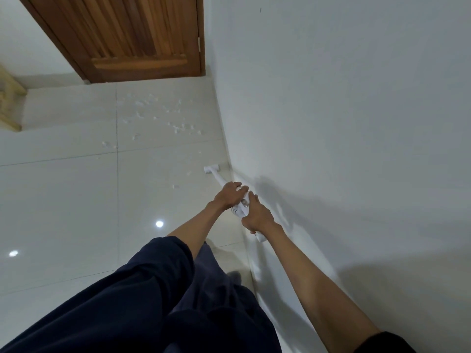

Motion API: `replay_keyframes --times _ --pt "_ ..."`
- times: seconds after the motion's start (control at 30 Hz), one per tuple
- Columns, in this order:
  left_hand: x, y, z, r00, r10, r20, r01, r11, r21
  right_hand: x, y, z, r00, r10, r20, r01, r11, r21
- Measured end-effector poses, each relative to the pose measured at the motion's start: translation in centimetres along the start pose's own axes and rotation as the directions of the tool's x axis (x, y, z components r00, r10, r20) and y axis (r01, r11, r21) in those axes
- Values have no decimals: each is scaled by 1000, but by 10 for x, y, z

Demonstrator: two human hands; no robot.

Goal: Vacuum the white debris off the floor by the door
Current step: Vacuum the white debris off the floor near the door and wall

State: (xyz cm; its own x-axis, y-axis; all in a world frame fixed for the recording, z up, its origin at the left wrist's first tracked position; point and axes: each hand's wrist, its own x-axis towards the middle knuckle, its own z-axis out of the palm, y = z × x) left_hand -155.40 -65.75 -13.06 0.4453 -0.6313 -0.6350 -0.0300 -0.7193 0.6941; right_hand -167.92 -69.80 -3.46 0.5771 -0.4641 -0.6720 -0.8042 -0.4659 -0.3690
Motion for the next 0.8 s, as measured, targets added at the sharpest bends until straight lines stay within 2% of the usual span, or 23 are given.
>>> replay_keyframes --times 0.6,0.8 --pt "85 3 -81 995 -67 -77 63 997 -54 77 -72 -36 1000 3 8 -4 997 75" --pt "94 5 -101 995 -33 -93 30 999 -33 95 -88 -37 1000 -4 31 2 997 72"
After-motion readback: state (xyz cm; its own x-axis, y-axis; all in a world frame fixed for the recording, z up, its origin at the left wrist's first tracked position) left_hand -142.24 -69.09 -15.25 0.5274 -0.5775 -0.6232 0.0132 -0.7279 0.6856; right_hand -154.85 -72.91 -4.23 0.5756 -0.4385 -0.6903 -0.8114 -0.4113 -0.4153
